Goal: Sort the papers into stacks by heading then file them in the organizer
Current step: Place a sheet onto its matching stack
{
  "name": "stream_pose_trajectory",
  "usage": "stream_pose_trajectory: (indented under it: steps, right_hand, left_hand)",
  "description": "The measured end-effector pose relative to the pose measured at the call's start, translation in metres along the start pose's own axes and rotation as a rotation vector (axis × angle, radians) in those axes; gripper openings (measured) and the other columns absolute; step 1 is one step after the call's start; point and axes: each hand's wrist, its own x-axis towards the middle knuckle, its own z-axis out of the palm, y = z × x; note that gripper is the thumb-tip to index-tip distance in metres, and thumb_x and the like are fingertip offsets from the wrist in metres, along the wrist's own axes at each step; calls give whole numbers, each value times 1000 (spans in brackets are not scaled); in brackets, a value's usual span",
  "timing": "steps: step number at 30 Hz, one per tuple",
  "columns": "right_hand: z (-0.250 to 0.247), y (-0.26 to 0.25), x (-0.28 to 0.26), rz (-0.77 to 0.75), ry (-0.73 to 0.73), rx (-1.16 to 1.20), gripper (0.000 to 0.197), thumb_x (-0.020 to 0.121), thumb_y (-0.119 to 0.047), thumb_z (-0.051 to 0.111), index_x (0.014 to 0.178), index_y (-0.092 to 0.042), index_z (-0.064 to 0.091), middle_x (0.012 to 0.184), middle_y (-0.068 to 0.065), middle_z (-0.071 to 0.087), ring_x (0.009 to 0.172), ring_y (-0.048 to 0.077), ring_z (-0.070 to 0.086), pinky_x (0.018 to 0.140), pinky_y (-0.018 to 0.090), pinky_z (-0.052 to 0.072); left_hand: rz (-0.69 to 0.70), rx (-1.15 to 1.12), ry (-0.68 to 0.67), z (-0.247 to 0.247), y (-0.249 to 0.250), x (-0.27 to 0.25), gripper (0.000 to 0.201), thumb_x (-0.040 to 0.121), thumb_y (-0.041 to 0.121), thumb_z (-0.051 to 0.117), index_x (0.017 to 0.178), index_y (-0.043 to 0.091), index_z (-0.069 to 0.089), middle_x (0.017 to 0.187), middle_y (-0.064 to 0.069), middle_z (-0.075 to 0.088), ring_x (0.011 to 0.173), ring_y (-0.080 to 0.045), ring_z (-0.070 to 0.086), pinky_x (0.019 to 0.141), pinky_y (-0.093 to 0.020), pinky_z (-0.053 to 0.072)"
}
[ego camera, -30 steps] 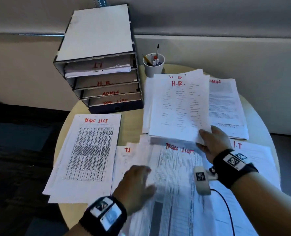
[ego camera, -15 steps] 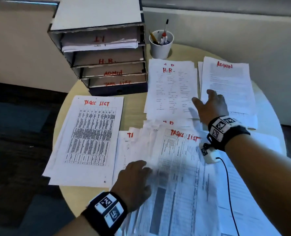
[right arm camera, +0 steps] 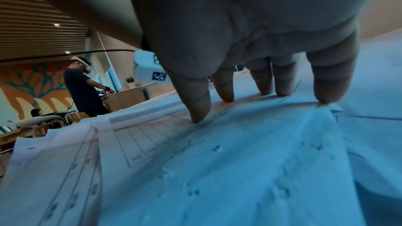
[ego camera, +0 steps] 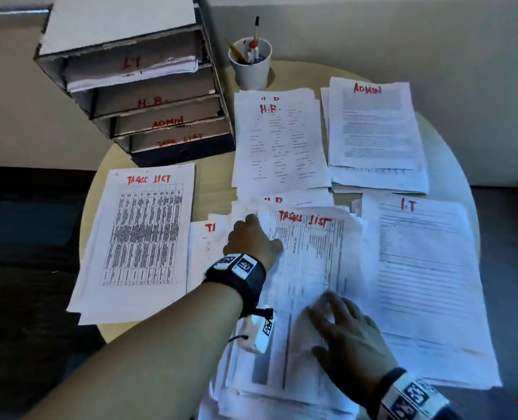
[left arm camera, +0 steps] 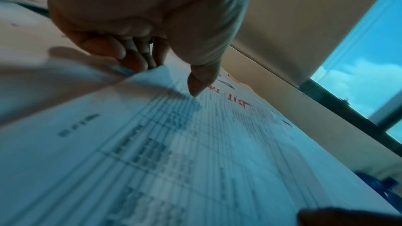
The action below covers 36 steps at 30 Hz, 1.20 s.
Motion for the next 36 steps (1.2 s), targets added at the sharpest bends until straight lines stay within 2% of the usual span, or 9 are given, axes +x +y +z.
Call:
stream_pose_trajectory:
  steps: [5,8,11,15,19,22,26,30,36]
  right_hand:
    - [-1,4,1,-34,-24,48,64,67,-56,65,128,-38,54,146,8,46,130,30,48,92,48,51]
    - [-6,15,-2,88,197,290,51,74,-47,71,120,-28,64,137,7,53,125,30,53,101,44,47]
    - [-5,42,-4,403,552,613,67,63,-25,91,120,-11,58,118,9,56,104,30,60,91,47,51]
    - [-14,58,-3,527,494,1288,44,73,-11,85,111,-24,66,102,1,72,87,16,67,80,35,50]
    - [-26,62,0,332,429,1535,19,75,5,72,81,-12,78,86,10,77,72,13,70,63,22,55]
    - [-28,65,-1,270,422,1565,13,64,-11,74,76,-11,78,87,11,77,76,13,72,65,19,57]
    - [-21,67,-5,212,453,1436,19,67,-6,76,75,-22,79,79,5,77,73,13,71,69,21,58]
    - [-17,64,-9,182,447,1354,36,76,9,72,74,-26,79,76,1,76,71,8,69,69,18,56]
    - [-11,67,-11,195,504,1316,35,83,-4,72,82,-39,79,82,-7,77,76,4,68,74,22,56]
  left_hand:
    - [144,-127,188,-1,-3,-11,12,92,29,58,102,23,57,96,0,65,93,-30,60,79,-36,50]
    - [277,-499,103,-7,-14,-41,15,95,20,63,83,18,55,66,10,50,63,-9,48,55,-21,38]
    - [336,-782,-83,-19,-28,-75,15,90,2,68,81,11,59,69,7,53,65,-6,47,63,-17,40]
    - [285,-846,-337,-33,-42,-93,23,86,-17,61,81,5,62,91,-6,73,84,-7,67,75,-18,50]
    - [295,-468,-153,-38,-46,-59,44,85,-20,43,98,14,68,118,-3,68,112,-14,63,101,-32,48]
    - [324,-56,82,-43,-33,-20,37,88,3,55,119,20,62,125,-7,53,110,-25,54,94,-36,49]
    - [344,347,64,-44,-15,10,58,81,41,73,132,30,49,131,-5,44,121,-29,42,95,-39,42]
    - [282,462,43,-41,-6,22,71,73,57,73,134,36,43,126,-6,42,119,-31,41,94,-44,38]
    - [433,326,162,-43,-2,26,27,85,36,68,111,33,65,118,-1,47,114,-26,42,93,-39,37]
